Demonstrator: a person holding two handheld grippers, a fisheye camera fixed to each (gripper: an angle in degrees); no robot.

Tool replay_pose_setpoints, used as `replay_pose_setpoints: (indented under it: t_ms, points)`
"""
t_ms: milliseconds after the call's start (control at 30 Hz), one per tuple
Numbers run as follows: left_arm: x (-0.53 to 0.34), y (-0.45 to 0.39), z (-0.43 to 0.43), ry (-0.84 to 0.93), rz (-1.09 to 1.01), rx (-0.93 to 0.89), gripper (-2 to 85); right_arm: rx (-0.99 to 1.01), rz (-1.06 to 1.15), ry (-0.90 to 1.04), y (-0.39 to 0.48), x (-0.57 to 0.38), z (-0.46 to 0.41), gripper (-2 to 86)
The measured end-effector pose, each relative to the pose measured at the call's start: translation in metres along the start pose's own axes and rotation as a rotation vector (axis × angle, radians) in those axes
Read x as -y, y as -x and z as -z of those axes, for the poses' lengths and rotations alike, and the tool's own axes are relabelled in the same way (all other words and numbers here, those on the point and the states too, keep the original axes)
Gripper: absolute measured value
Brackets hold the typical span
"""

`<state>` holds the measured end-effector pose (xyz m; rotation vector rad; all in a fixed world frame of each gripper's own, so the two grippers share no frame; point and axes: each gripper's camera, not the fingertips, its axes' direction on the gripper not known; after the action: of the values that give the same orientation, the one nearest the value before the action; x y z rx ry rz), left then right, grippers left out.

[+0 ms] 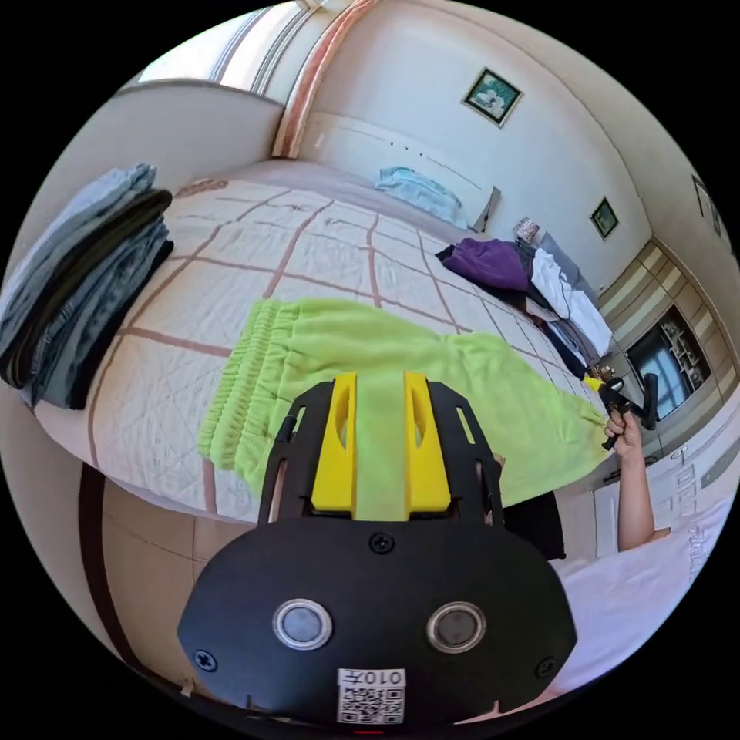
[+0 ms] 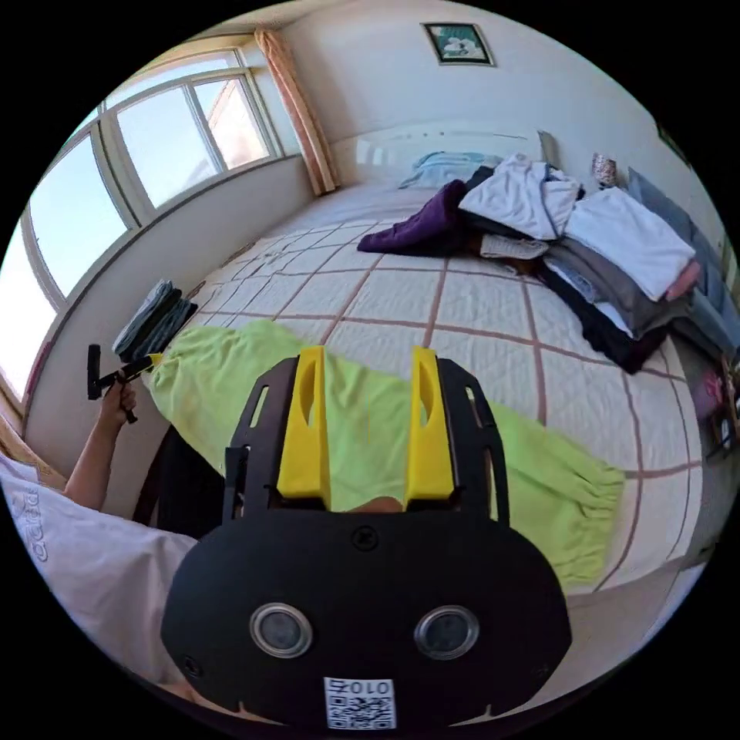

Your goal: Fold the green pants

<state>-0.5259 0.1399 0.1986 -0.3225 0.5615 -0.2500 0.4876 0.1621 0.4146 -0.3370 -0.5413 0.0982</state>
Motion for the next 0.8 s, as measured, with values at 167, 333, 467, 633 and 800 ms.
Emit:
replay_pose_setpoints:
  t_ms: [167,333,467,633,800]
  points:
    - [-0.032,-0.070,0.009,-0.043,-0.135,-0.037,8.1,-0.205,-0.344,-0.086,-0.108,-0.147,0.053,14.9]
    - [-0.019,-0.147,-0.040,0.067,-0.260,-0.146,7.3,-0.097,-0.418,-0.162,-0.133,-0.209,0.039,15.8]
    - [-0.001,-0.218,-0.067,0.091,-0.402,-0.232,7.0,-0.115,-0.494,-0.217,-0.128,-0.230,0.028,16.0]
    - [-0.008,-0.318,-0.113,0.175,-0.590,-0.378,6.9,-0.149,-0.567,-0.244,-0.121,-0.255,0.028,14.8]
    - [-0.032,-0.368,-0.133,0.226,-0.702,-0.440,7.0,-0.032,-0.697,-0.325,-0.120,-0.278,0.031,13.8]
